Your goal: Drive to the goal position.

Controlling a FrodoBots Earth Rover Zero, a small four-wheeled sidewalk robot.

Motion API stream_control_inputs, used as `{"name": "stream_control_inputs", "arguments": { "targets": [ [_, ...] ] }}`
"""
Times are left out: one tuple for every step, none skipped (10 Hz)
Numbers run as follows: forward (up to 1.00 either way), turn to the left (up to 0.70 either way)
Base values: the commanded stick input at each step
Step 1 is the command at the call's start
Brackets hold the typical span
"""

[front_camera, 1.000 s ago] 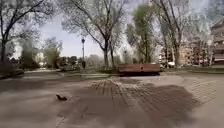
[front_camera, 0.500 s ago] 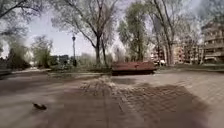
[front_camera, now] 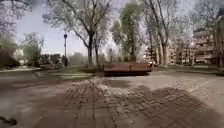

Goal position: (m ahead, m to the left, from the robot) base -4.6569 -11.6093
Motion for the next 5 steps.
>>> {"name": "stream_control_inputs", "arguments": {
  "targets": [
    [1.00, -0.27],
    [1.00, -0.27],
    [1.00, -0.27],
    [1.00, -0.27],
    [1.00, -0.27]
  ]
}}
